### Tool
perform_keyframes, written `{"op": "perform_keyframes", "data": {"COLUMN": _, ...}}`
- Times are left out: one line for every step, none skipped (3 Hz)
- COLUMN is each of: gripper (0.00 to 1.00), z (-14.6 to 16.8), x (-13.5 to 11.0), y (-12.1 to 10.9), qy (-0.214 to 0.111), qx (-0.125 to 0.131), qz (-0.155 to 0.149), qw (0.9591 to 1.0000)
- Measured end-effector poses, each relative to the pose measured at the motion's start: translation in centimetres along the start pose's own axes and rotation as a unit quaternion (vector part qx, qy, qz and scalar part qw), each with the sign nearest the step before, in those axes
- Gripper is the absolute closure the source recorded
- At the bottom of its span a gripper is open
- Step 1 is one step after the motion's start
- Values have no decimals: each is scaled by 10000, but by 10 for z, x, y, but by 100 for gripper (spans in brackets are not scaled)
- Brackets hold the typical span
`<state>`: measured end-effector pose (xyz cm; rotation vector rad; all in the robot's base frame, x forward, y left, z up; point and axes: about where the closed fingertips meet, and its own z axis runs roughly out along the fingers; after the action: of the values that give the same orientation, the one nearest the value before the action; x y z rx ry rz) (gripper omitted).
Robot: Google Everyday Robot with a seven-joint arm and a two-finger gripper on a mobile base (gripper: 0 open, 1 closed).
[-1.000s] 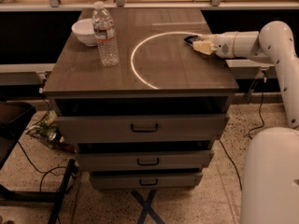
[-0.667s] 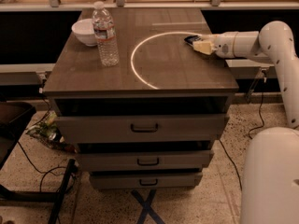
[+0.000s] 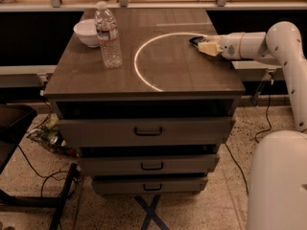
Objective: Move rxbar blueberry near water bottle
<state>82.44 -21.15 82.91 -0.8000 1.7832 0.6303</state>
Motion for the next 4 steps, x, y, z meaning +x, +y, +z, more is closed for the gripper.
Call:
{"op": "perform_keyframes", "data": {"gripper": 100, "z": 0, "x": 0, "y": 0, "qy": 0, "qx": 0, "qz": 0, "qw": 10000}}
{"op": "perform_keyframes", "data": {"gripper": 100, "z": 0, "x": 0, "y": 0, "qy": 1, "qx": 0, "qz": -1, "qw": 10000}}
{"op": "perform_keyframes", "data": {"gripper": 100, "z": 0, "x": 0, "y": 0, "qy": 2, "qx": -2, "qz": -1, "qw": 10000}}
{"op": "perform_keyframes", "data": {"gripper": 100, "z": 0, "x": 0, "y": 0, "qy": 2, "qx": -2, "qz": -1, "qw": 10000}}
